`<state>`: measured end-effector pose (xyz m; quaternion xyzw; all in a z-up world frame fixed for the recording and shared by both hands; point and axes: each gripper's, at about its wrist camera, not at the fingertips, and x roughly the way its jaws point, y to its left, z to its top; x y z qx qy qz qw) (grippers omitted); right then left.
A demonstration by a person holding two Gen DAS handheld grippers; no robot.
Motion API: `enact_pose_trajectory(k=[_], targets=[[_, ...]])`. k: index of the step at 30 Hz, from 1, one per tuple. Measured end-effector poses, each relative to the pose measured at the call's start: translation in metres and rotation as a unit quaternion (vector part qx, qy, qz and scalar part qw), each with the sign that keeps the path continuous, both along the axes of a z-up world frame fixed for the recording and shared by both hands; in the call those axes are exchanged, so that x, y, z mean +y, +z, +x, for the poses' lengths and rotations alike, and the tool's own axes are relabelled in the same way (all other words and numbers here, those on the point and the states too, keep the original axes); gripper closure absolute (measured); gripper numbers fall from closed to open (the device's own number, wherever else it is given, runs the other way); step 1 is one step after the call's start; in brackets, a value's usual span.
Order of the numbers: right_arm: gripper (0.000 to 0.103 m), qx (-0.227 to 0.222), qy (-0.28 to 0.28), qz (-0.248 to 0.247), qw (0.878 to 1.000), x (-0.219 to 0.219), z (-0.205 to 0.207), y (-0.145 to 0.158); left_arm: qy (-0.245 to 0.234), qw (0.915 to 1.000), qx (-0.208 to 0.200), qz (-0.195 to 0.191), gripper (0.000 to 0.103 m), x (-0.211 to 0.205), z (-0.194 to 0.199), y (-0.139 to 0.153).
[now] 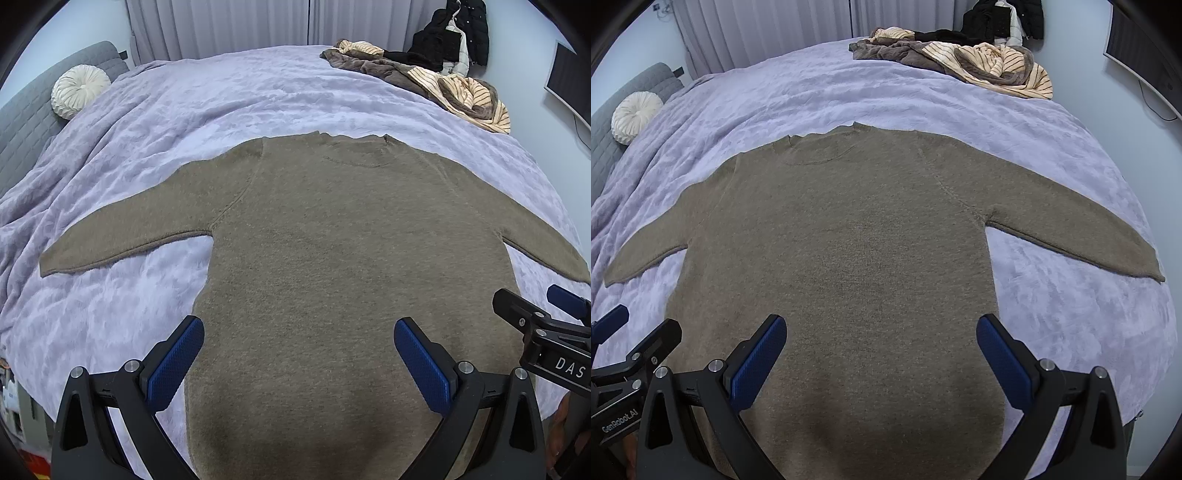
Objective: Fold small clothes
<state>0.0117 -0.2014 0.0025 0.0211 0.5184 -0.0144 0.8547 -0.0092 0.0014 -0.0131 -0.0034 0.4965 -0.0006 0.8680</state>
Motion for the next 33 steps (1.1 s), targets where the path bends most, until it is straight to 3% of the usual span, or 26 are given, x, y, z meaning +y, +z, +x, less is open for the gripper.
enact_pose_trajectory(k=[33], targets=[[0.001, 0.017, 0.005, -0.017, 1.0, 0.011, 0.005, -0.007, 0.005, 0.9998, 0.013, -0.015, 0.0, 0.009, 0.005, -0.012]])
